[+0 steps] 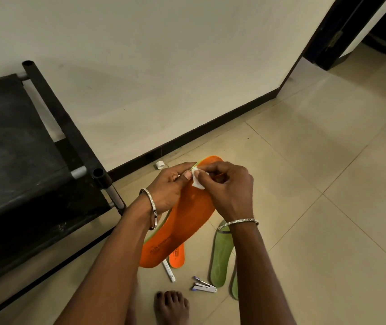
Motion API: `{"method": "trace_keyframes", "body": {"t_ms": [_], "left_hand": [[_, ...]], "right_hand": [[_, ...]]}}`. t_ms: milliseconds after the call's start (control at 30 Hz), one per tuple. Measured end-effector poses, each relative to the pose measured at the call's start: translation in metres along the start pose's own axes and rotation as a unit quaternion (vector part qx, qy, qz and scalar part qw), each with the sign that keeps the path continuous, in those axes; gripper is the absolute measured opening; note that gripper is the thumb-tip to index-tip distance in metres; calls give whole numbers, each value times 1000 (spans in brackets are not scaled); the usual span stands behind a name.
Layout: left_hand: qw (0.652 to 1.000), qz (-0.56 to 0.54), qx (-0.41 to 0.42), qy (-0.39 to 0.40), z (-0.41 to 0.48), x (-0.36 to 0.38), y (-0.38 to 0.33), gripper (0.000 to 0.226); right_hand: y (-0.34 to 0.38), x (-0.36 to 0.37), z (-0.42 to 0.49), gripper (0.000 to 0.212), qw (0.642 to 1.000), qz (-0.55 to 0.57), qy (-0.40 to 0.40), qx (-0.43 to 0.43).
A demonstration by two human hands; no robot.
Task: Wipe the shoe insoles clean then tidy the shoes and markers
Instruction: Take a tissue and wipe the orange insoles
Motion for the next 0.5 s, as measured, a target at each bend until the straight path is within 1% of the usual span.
{"method": "trace_keyframes", "body": {"t_ms": [33,67,200,233,267,333,400,467,500], "left_hand": [[1000,2,0,1,0,0,0,30],[1000,4,-1,5,0,1,0,30],[999,6,-3,35,-1,8,-2,26],[999,7,-4,38,-1,9,-2,26],[999,8,-4,39,-2,9,-3,26],[999,5,-6,33,-3,8,-3,27],[1000,-2,-8,22,-2,5,-2,28],[1000,-5,-14,12,-2,2,-1,31],[1000,-4,-17,8,-2,1,0,32]], "right_hand": [[0,1,0,11,1000,-2,7,-4],[-1,-1,-1,12,1000,-8,-1,-1],[-13,-25,-3,17,988,-63,-129,49],[-13,-30,-3,17,984,-72,-149,59],[-14,-32,-3,16,983,-74,-153,63],[-13,-25,-2,13,990,-55,-115,53],[-10,-10,-1,11,998,-16,-35,40],[-5,4,-1,10,999,1,48,22],[-3,8,-1,10,998,3,69,11]]}}
Point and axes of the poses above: each hand's wrist, its own z-axis towards the middle knuckle, its own x-axis out of the palm, y = z × x, the point moved 8 cm from there along z, towards the middle knuckle, and after that the axes turned 9 degrees about -x, right-handed, at the moved point
